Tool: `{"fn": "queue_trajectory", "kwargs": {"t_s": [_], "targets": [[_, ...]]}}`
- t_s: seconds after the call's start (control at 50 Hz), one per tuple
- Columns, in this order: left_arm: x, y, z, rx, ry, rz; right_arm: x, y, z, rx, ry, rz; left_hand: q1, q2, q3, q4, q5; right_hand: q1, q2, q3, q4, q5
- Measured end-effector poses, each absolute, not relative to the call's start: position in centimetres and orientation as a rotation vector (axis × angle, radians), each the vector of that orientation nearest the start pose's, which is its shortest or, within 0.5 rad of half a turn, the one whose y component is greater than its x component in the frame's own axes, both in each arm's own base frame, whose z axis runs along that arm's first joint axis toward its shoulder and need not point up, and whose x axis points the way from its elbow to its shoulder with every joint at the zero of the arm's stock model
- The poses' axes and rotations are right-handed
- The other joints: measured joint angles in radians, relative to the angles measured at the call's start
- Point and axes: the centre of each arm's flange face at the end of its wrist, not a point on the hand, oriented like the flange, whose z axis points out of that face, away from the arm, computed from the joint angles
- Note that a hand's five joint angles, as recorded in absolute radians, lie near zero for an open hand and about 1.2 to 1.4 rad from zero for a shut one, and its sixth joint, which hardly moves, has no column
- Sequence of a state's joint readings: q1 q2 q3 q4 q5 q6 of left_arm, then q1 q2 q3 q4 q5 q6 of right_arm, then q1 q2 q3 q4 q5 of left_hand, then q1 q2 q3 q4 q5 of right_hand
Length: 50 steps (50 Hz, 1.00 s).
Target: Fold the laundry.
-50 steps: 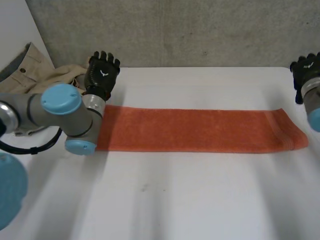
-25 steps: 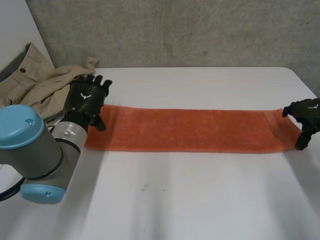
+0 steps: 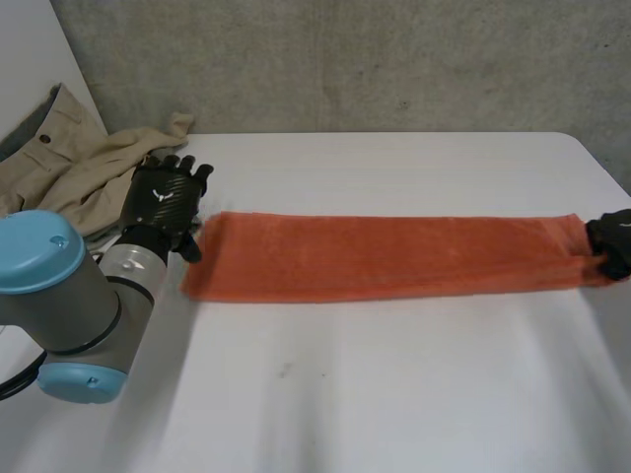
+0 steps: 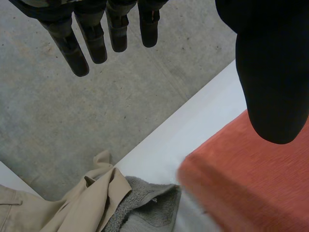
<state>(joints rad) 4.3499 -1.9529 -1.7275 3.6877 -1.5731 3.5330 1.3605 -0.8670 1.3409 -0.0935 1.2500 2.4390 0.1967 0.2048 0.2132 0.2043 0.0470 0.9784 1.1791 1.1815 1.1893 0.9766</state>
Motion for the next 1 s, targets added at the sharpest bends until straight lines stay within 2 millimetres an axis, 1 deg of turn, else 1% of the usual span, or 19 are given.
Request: {"fn": "queue_trajectory", "kwargs": {"t_s": [0.14, 0.26, 0.36, 0.42, 0.44, 0.46, 0.52, 0.58, 0.64, 0.66, 0.68, 0.7, 0.74, 0.8, 0.9, 0.92, 0.94, 0.98, 1.0], "targets": [[-25.2, -29.6, 18.3, 0.807, 2.046, -2.213, 3.9, -42.8, 13.9, -0.986, 2.727, -1.962, 0.0, 0.0, 0.0, 0.0, 0.0, 0.0, 0.0, 0.0, 0.0, 0.0], [-25.2, -29.5, 18.3, 0.808, 2.05, -2.211, 0.4, -43.7, 15.6, -1.141, 2.815, -2.059, 0.0, 0.0, 0.0, 0.0, 0.0, 0.0, 0.0, 0.0, 0.0, 0.002], [-25.2, -29.4, 18.4, 0.806, 2.047, -2.213, 0.8, -44.2, 17.5, -1.247, 2.78, -2.157, 0.0, 0.0, 0.0, 0.0, 0.0, 0.0, 0.0, 0.0, 0.0, 0.008], [-25.2, -29.4, 18.6, 0.803, 2.042, -2.218, 4.8, -44.2, 20.3, -1.337, 2.594, -2.298, 0.0, 0.0, 0.0, 0.0, 0.0, 0.004, 0.0, 0.0, 0.001, 0.012], [-25.2, -29.4, 18.6, 0.803, 2.041, -2.219, 5.2, -44.1, 20.6, -1.344, 2.573, -2.309, 0.0, 0.0, 0.0, 0.0, 0.0, 0.004, 0.0, 0.0, 0.001, 0.012], [-25.2, -29.4, 18.7, 0.802, 2.039, -2.222, 7.7, -43.7, 21.8, -1.38, 2.464, -2.361, 0.0, 0.0, 0.0, 0.0, 0.0, 0.004, 0.0, 0.0, 0.001, 0.013], [-25.2, -29.4, 18.9, 0.798, 2.032, -2.228, 12.5, -42.5, 23.6, -1.436, 2.265, -2.42, 0.0, 0.0, 0.0, 0.0, 0.0, 0.004, 0.0, 0.0, 0.001, 0.013], [-25.1, -29.4, 19.2, 0.793, 2.026, -2.234, 19.9, -39.7, 24.9, -1.52, 1.984, -2.421, 0.0, 0.0, 0.0, 0.0, 0.0, 0.004, 0.0, 0.006, 0.004, 0.013], [-25.1, -29.3, 19.3, 0.791, 2.023, -2.236, 27.2, -35.7, 24.7, -1.613, 1.723, -2.338, 0.0, 0.0, 0.0, 0.0, 0.0, 0.004, 0.0, 0.006, 0.004, 0.013], [-25.1, -29.3, 19.3, 0.791, 2.023, -2.236, 28.8, -34.6, 24.4, -1.635, 1.667, -2.31, 0.0, 0.0, 0.0, 0.0, 0.0, 0.004, 0.0, 0.006, 0.004, 0.014], [-25.1, -29.3, 19.3, 0.791, 2.023, -2.236, 29.3, -34.3, 24.3, -1.642, 1.649, -2.3, 0.0, 0.0, 0.0, 0.0, 0.0, 0.004, 0.0, 0.006, 0.004, 0.014], [-25.1, -29.2, 19.3, 0.791, 2.024, -2.235, 32.1, -32.2, 23.6, -1.681, 1.552, -2.242, 0.0, 0.0, 0.0, 0.0, 0.0, 0.004, 0.0, 0.006, 0.004, 0.014], [-25.1, -29.2, 19.2, 0.792, 2.026, -2.233, 35.0, -29.7, 22.5, -1.725, 1.45, -2.166, 0.0, 0.0, 0.0, 0.0, 0.0, 0.004, 0.0, 0.006, 0.004, 0.014], [-25.1, -29.2, 19.2, 0.794, 2.029, -2.231, 38.5, -26.1, 20.5, -1.782, 1.331, -2.052, 0.0, 0.0, 0.0, 0.0, 0.0, 0.004, 0.0, 0.006, 0.004, 0.014], [-25.2, -29.2, 18.9, 0.805, 2.033, -2.226, 41.8, -22.6, 17.0, -1.844, 1.253, -1.916, 0.0, 0.0, 0.0, 0.0, 0.0, 0.004, 0.0, 0.006, 0.004, 0.014], [-25.3, -29.2, 18.9, 0.807, 2.033, -2.225, 42.1, -22.1, 16.4, -1.852, 1.254, -1.897, 0.0, 0.0, 0.0, 0.0, 0.0, -0.077, -0.065, -0.06, -0.062, -0.051], [-25.3, -29.2, 18.8, 0.811, 2.034, -2.225, 42.4, -21.9, 15.8, -1.856, 1.268, -1.883, 0.0, 0.0, 0.0, 0.0, 0.0, -0.253, -0.266, -0.259, -0.239, -0.219], [-25.5, -29.2, 18.7, 0.817, 2.035, -2.224, 42.6, -21.8, 15.4, -1.852, 1.308, -1.876, 0.0, 0.0, 0.0, 0.0, 0.0, -0.46, -0.485, -0.47, -0.448, -0.422], [-25.5, -29.2, 18.7, 0.82, 2.034, -2.224, 42.6, -21.8, 15.4, -1.843, 1.338, -1.878, 0.0, 0.0, 0.0, 0.0, 0.0, -0.652, -0.713, -0.694, -0.671, -0.646]]}}
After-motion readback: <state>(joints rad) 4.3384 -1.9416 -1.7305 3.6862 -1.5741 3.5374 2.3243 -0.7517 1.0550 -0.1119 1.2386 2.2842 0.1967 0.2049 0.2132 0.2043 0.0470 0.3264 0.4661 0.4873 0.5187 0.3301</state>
